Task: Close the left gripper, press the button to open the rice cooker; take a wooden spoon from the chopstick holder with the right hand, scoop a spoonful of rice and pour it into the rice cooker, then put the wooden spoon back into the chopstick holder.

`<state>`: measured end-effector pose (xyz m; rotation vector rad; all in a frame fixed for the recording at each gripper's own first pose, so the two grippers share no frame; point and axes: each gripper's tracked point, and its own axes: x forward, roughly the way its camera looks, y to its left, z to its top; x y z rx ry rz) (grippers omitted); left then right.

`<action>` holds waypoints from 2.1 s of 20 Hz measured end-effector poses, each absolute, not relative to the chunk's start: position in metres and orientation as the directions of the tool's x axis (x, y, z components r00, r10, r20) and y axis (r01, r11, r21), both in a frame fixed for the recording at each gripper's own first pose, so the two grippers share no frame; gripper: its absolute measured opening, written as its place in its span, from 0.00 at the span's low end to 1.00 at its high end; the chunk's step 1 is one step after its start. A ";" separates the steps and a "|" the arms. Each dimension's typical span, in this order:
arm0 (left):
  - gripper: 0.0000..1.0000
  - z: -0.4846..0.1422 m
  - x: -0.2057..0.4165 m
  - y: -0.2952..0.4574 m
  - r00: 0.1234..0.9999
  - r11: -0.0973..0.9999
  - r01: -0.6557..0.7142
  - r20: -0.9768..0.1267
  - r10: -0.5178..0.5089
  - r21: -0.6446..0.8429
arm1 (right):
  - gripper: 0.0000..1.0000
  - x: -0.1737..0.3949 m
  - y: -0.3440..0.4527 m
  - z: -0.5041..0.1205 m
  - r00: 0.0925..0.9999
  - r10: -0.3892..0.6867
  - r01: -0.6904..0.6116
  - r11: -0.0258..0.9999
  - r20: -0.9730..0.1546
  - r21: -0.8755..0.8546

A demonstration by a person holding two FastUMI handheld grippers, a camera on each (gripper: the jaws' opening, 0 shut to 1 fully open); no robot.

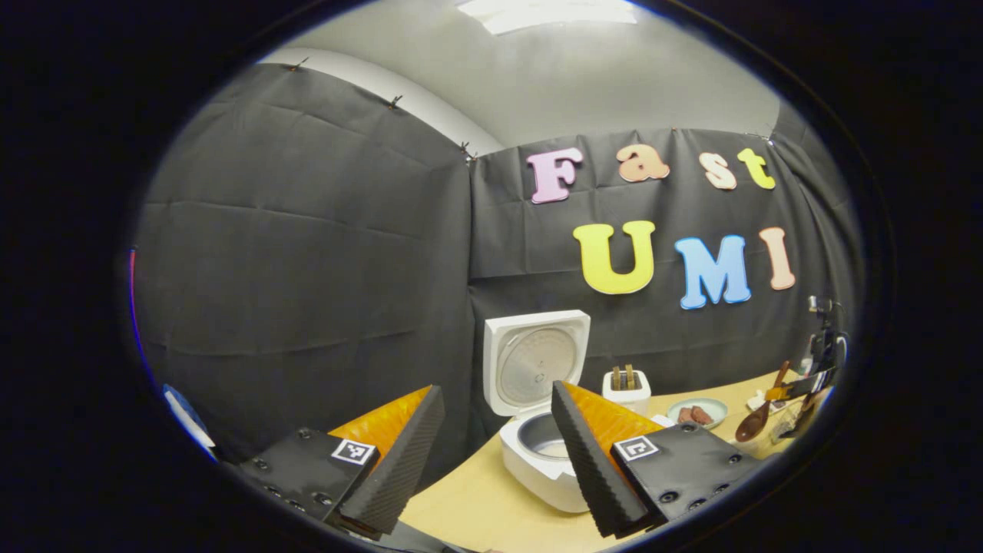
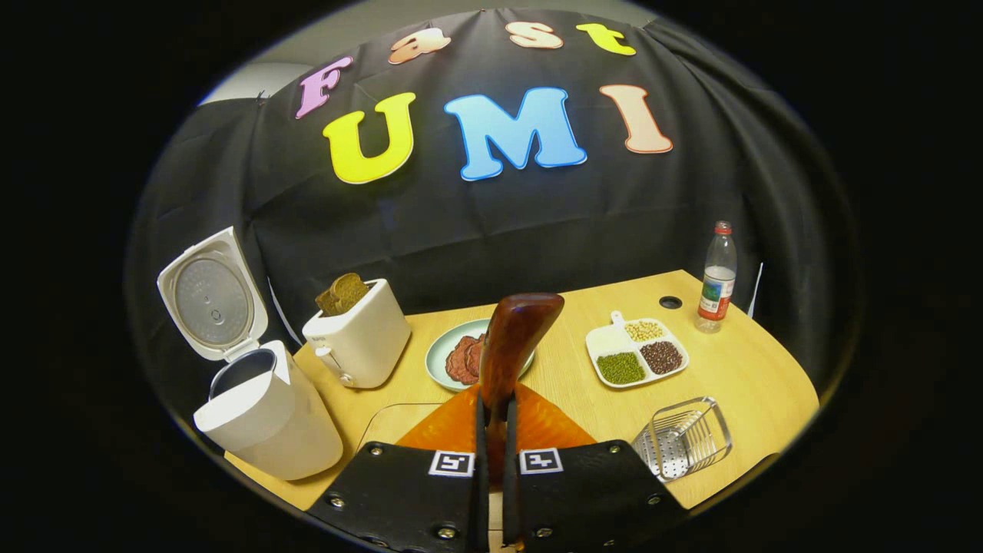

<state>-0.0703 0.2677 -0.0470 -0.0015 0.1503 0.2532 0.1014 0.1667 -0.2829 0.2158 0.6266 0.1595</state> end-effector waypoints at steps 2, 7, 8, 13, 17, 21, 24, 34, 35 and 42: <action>0.97 -0.053 -0.074 0.274 0.953 0.966 -0.258 -0.160 0.258 0.018 | 0.07 0.098 0.176 -0.298 0.792 0.201 -0.081 0.971 -0.577 0.226; 0.97 -0.063 -0.084 0.293 0.940 0.958 -0.286 -0.185 0.285 0.024 | 0.07 0.090 0.194 -0.312 0.795 0.180 -0.080 0.978 -0.580 0.193; 0.97 -0.064 -0.084 0.294 0.940 0.958 -0.287 -0.187 0.286 0.024 | 0.07 0.088 0.197 -0.313 0.794 0.179 -0.078 0.978 -0.580 0.195; 0.97 -0.073 -0.084 0.299 0.938 0.957 -0.290 -0.201 0.283 -0.010 | 0.07 0.076 0.213 -0.316 0.780 0.209 -0.077 0.968 -0.590 0.240; 0.97 -0.078 -0.087 0.301 0.937 0.955 -0.296 -0.203 0.285 -0.025 | 0.07 0.070 0.224 -0.317 0.753 0.250 -0.049 0.944 -0.608 0.326; 0.97 -0.079 -0.087 0.306 0.935 0.951 -0.306 -0.206 0.290 -0.050 | 0.07 0.068 0.217 -0.323 0.727 0.278 0.102 0.860 -0.627 0.500; 0.95 -0.078 -0.087 0.306 0.933 0.950 -0.309 -0.210 0.293 -0.050 | 0.07 0.067 0.202 -0.336 0.709 0.295 0.257 0.739 -0.641 0.623; 1.00 -0.058 -0.081 0.293 0.944 0.957 -0.289 -0.173 0.282 -0.017 | 0.07 0.084 0.178 -0.303 0.747 0.351 0.352 0.512 -0.564 0.784; 1.00 -0.057 -0.081 0.292 0.945 0.957 -0.288 -0.170 0.280 -0.020 | 0.07 0.087 0.176 -0.297 0.753 0.361 0.354 0.483 -0.550 0.801; 1.00 -0.058 -0.080 0.293 0.944 0.954 -0.295 -0.167 0.284 -0.044 | 0.07 0.100 0.202 -0.240 0.777 0.495 0.332 0.204 -0.390 0.921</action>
